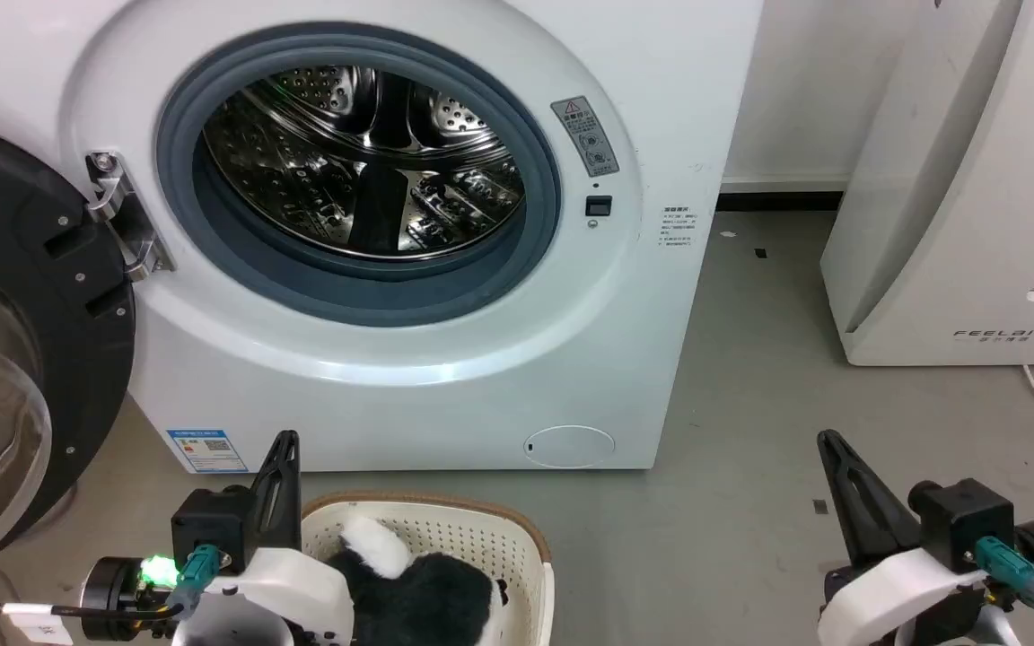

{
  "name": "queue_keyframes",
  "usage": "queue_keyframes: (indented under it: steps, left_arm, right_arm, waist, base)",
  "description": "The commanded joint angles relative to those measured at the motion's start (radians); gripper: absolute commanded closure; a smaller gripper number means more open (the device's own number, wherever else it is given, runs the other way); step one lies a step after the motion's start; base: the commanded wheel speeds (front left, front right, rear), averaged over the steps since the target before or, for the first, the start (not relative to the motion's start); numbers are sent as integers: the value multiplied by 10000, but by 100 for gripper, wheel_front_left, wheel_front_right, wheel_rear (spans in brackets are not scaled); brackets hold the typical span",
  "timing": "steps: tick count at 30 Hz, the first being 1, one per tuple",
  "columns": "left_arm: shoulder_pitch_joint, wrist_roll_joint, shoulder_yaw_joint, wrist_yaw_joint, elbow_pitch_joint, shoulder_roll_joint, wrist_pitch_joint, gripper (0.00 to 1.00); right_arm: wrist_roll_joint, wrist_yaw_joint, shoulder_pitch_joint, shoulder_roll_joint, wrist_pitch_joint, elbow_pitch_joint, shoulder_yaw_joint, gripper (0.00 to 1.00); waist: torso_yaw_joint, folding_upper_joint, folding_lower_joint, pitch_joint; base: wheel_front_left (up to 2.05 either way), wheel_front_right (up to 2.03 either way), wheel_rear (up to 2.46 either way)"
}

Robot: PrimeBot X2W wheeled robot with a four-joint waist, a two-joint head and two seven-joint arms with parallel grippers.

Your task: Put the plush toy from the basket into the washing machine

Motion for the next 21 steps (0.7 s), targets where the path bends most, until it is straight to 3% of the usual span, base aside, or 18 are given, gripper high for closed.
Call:
queue_keyframes:
  steps: [1,13,14,21]
  left_arm:
    - [139,28,32,-43,-41,1,1,100]
    - [139,28,32,-43,-41,1,1,100]
    - [0,0,0,0,0,0,0,0]
    - [8,-40,-52,32,40,0,-64,0]
  right_arm:
    - [-78,-9,93,-4,14,24,-3,100]
    - [-78,-9,93,-4,14,24,-3,100]
    - [0,0,0,0,0,0,2,0]
    - [59,0,18,0,-64,5,-18,0]
  waist:
    - [0,0,0,0]
    - [0,0,0,0]
    - [0,0,0,0]
    - [-4,0,0,6]
  base:
    - [0,0,0]
    - [0,0,0]
    - [0,0,0]
    - [0,0,0]
